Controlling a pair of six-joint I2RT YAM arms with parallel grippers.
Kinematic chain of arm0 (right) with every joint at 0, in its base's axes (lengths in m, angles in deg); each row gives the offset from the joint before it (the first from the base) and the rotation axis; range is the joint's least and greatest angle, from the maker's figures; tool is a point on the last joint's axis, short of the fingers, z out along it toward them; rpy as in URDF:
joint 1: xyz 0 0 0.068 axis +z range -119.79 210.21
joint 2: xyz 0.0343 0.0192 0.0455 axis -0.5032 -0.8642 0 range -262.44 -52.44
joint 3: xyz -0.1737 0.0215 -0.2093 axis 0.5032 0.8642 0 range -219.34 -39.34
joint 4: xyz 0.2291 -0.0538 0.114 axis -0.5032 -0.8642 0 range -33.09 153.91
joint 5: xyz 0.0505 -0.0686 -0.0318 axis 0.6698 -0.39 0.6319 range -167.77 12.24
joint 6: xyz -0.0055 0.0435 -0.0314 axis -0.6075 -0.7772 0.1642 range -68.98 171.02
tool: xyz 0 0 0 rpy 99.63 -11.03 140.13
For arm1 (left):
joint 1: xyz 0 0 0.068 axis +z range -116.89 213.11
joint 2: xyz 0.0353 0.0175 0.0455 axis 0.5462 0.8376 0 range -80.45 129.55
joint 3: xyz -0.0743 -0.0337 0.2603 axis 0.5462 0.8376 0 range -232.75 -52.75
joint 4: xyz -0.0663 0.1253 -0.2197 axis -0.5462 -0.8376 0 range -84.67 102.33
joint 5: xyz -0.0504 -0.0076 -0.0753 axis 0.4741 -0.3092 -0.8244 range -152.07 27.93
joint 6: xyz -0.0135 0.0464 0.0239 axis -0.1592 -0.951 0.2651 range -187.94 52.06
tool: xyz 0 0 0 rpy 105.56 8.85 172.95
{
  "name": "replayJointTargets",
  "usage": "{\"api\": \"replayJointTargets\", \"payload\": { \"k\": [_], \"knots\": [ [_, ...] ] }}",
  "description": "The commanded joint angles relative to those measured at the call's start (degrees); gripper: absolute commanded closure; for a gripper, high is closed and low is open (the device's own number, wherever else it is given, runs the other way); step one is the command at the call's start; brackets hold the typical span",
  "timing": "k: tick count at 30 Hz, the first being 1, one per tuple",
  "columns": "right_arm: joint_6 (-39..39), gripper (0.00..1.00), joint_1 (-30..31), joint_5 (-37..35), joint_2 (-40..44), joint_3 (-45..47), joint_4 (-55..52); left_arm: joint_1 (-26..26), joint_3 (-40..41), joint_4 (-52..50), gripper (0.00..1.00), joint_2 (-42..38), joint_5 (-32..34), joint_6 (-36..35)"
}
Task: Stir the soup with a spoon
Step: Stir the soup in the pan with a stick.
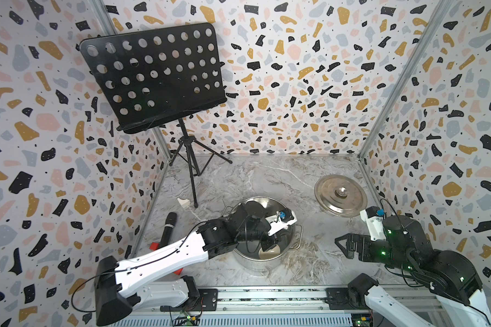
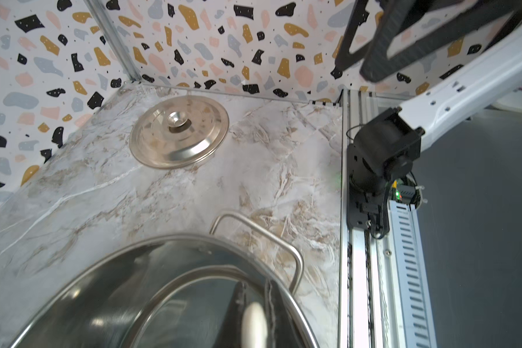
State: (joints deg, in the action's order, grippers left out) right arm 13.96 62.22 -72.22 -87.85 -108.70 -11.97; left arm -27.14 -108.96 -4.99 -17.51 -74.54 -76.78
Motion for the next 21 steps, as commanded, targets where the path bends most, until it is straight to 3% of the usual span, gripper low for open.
{"api": "replayJointTargets", "payload": {
  "k": [1, 6, 11, 15, 21],
  "knots": [
    [0.6, 0.00, 0.1, -0.3, -0.2, 0.0, -0.5, -0.2, 3.7, -3.2, 1.00, -6.3, 3.5, -1.4],
    [1.1, 0.00, 0.1, 0.0, -1.5, -0.8, -0.4, 0.9, 7.9, -7.1, 1.00, -14.9, 9.7, -0.6],
    [1.2, 0.00, 0.1, 0.3, -1.8, -0.8, 0.2, 7.8, 9.8, -6.7, 1.00, -19.6, 9.6, 1.3],
    [1.2, 0.00, 0.1, 0.6, -1.9, -0.7, 0.3, 13.7, 9.6, -3.3, 1.00, -17.4, 8.1, 0.7],
    [1.3, 0.00, 0.1, 1.0, -1.8, -1.2, 0.2, 20.4, 4.5, 5.3, 1.00, -5.9, 4.9, 1.9]
  ]
}}
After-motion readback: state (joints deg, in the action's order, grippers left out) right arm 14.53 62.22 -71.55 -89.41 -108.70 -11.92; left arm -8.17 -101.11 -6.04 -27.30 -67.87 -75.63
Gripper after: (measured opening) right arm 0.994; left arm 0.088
